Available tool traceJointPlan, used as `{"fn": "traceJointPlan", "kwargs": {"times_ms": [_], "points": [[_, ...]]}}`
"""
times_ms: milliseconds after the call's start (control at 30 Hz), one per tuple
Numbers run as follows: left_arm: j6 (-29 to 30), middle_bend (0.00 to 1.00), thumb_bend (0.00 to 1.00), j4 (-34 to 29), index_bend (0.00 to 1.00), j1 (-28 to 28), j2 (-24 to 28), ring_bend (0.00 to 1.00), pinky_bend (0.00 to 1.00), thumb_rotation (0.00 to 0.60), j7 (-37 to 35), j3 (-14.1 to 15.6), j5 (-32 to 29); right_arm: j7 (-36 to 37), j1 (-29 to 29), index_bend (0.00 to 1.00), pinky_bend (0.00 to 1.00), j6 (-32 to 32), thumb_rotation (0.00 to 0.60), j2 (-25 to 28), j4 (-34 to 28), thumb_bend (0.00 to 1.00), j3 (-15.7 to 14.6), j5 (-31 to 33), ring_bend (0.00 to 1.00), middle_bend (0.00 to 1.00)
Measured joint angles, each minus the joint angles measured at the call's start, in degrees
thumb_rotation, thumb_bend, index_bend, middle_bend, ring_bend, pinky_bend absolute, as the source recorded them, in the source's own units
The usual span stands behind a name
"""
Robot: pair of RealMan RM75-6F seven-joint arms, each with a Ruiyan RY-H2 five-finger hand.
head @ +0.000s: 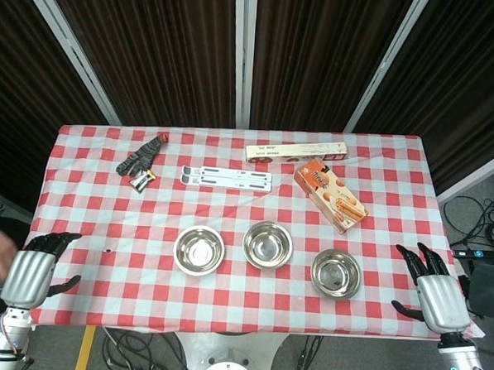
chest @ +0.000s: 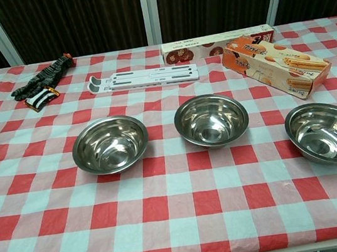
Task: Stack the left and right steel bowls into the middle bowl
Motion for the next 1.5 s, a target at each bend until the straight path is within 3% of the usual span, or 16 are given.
{"fn": "traceJointPlan", "kwargs": {"times_ms": [467,700,1033,1500], "points": [[-0.29,0.39,0.14,-0.56,0.31,-0.35,0.38,0.30,0.32,0.600,0.04,-0.31,-0.10,-0.13,0.58,0.12,0.16,-1.14,0.600,0.29,-1.40,0.01,-0.07,-0.06,0.08,0.22],[-0.21,0.39,0.14,-0.48,0.31,-0.35,0.44,0.30,0.32,0.600,-0.51,-0.18,0.13,-4.41,2.13,0.27,0.28,-4.67,0.600,-0.79,-2.41,0.03,-1.25,-1.54,0.20,0.32],[0.59,0.39,0.14,0.40,0.31,-0.17,0.56,0.30,0.32,0.600,-1.49,-0.24,0.53,-13.01,7.23,0.31,0.31,-15.55,0.600,-8.61,0.44,0.05,-1.17,2.74,0.23,0.36],[0.51,0.39,0.14,1.53,0.31,-0.16,0.18,0.30,0.32,0.600,-1.73,-0.27,0.34,-15.51,12.20,0.36,0.34,-21.47,0.600,-14.88,6.19,0.10,0.90,8.29,0.26,0.39]]}}
